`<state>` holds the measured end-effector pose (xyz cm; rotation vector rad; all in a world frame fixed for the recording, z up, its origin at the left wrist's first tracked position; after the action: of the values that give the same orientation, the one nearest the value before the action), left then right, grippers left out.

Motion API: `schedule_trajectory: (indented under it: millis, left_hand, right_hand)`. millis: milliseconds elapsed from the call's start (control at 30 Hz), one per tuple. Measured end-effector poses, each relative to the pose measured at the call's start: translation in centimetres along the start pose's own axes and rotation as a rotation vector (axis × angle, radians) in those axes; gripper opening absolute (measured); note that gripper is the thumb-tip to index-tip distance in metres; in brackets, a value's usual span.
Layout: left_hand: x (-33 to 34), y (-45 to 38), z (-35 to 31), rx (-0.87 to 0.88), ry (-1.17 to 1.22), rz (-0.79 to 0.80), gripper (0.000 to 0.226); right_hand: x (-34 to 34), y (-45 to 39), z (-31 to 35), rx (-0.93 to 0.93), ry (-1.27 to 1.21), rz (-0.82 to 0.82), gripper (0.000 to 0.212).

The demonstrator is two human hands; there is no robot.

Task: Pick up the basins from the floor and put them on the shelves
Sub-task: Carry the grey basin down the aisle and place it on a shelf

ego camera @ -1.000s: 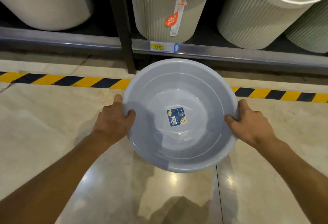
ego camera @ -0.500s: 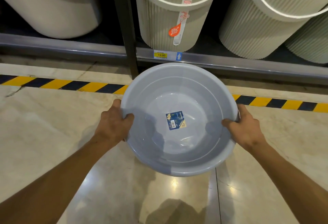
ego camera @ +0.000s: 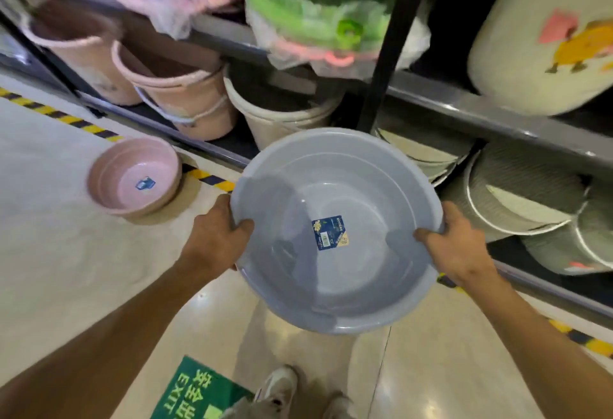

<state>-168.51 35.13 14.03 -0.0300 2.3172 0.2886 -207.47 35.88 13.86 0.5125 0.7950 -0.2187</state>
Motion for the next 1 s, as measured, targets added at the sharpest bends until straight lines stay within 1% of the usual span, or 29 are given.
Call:
schedule_trajectory:
  millis: [67,100,167,200,267,333,400,533,633,700,767,900,1000]
  left_hand:
    - [-8.4,2.6,-3.7,0.006,0.032,-0.091,0.034]
    - [-12.5,4.0,-5.3,0.001,0.031,-0.131,0.032]
    - [-19.9,6.7,-7.7,-0.065,-0.012,-0.168,0.025]
    - [-23.1,8.2,-8.5,-0.113,-0.026,-0.182,0.025]
    - [-29.1,11.3,-9.6,-0.169,-0.004,-0.227,0.026]
    - [-34.2,14.0,-10.4,-0.185,0.059,-0.288,0.021]
    - [-38.3,16.5,-10.7,-0.230,0.111,-0.325,0.019]
    - [-43.9,20.6,-10.5,-0.299,0.161,-0.414,0.020]
    - [-46.4,22.1,-9.2,-0.316,0.178,-0.443,0.022]
    - [-47.7,22.6,-8.0,-0.336,0.184,-0.448,0.025]
    - [-48.7,22.5,-7.2,-0.329,0.180,-0.441,0.028]
    - [-50.6,20.6,-5.0,-0.355,0.179,-0.450,0.019]
    - [-51.9,18.6,-3.9,-0.357,0.187,-0.464,0.018]
  right_hand:
    - [-3.9,3.0,7.7,-0.056,0.000,0.053,0.042]
    - [-5.7,4.6,11.5,-0.087,0.001,0.080,0.043]
    - [-8.8,7.8,18.6,-0.154,0.016,0.131,0.041]
    - [-10.1,9.2,21.8,-0.182,0.033,0.149,0.039]
    - [-11.9,12.3,27.7,-0.247,0.067,0.178,0.040]
    - [-12.9,14.8,33.1,-0.334,0.052,0.217,0.046]
    - [-13.5,17.2,37.6,-0.414,0.058,0.236,0.041]
    - [-12.5,20.3,44.4,-0.492,0.094,0.293,0.039]
    - [-10.9,21.7,47.8,-0.552,0.084,0.284,0.028]
    - [-9.6,22.4,49.2,-0.579,0.081,0.298,0.026]
    - [-8.7,22.9,50.4,-0.589,0.086,0.313,0.029]
    - [-7.3,23.0,53.0,-0.588,0.081,0.337,0.035]
    - [-6.6,22.4,54.9,-0.580,0.081,0.319,0.038]
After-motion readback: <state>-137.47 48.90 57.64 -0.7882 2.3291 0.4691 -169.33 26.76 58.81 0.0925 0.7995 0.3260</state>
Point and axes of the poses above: each hand's wrist, its own y-axis away from the middle knuckle, its own x-axis out of the palm, z = x × y, the point moved 5 cm from there along -y, towards the middle knuckle, and after that the axes turned 6 degrees about x, right-handed, at the moved point
